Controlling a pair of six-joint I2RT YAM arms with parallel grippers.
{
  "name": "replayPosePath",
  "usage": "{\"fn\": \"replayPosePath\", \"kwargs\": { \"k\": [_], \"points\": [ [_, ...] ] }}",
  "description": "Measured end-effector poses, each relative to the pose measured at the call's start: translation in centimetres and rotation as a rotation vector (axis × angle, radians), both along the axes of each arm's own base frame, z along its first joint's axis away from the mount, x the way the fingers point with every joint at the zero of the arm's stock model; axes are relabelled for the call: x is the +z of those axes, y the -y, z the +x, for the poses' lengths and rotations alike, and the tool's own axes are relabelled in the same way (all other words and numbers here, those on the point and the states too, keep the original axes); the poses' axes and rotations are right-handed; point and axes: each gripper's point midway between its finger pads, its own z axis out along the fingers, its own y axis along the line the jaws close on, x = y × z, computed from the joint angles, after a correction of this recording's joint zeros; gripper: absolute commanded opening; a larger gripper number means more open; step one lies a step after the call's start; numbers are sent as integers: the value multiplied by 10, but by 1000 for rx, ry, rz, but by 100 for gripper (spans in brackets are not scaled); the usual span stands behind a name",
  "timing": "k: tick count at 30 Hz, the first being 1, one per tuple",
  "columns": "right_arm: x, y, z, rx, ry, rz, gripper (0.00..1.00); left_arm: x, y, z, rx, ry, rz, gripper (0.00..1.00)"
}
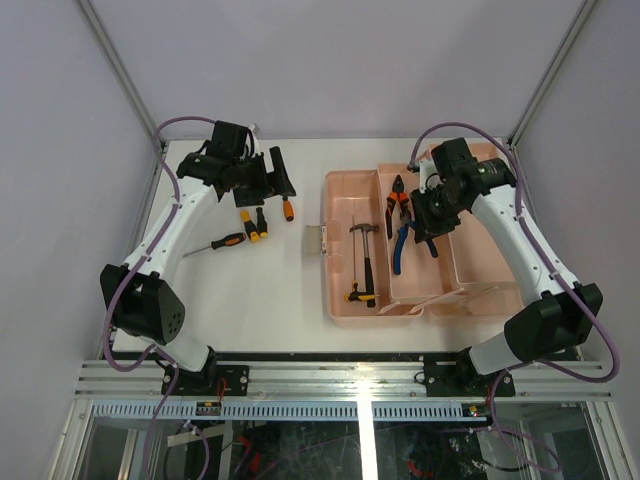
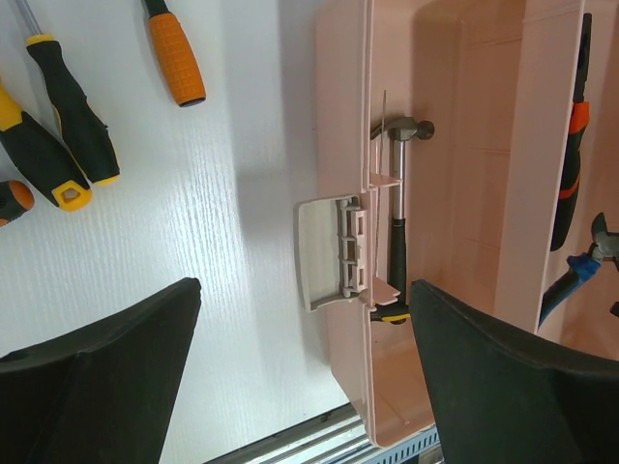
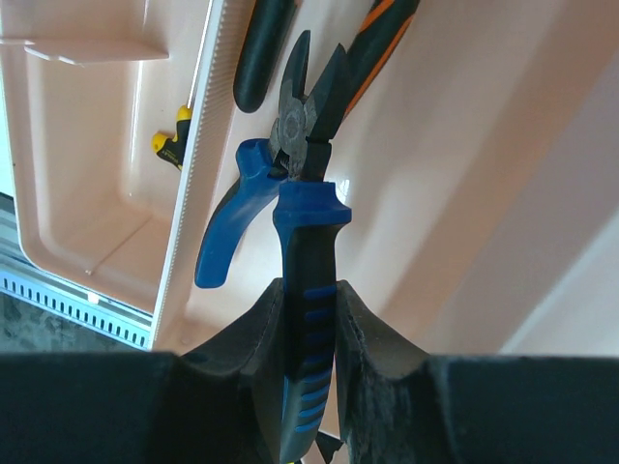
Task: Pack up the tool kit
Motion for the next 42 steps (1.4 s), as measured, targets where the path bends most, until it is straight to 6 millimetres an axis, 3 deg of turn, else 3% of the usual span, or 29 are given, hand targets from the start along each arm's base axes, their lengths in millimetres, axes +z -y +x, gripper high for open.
{"fn": "replayPosePath", "kwargs": {
  "k": [8, 10, 14, 18, 20, 30, 35, 42],
  "points": [
    [-23, -5, 4, 27, -65, 1, 3, 0, 1, -1, -5, -1, -5, 86],
    [-27, -6, 3, 30, -79, 2, 11, 0, 1, -1, -5, -1, -6, 86],
    [-28, -6, 3, 31, -83, 1, 37, 1, 1, -1, -7, -2, -7, 86],
    [-28, -7, 4, 25, -78, 2, 53, 1, 2, -1, -7, -2, -8, 86],
    [-26, -9, 6, 28, -68, 6, 57, 1, 2, -1, -8, -2, -9, 86],
    [5, -7, 24, 6, 47, -4, 57, -1, 3, -2, -12, -7, -12, 86],
    [9, -4, 26, -15, 58, -15, 54, -5, 3, -5, -16, -22, -14, 86],
    [15, -7, 44, -37, 90, -16, 52, -4, 3, -5, -17, -20, -15, 86]
  ]
}}
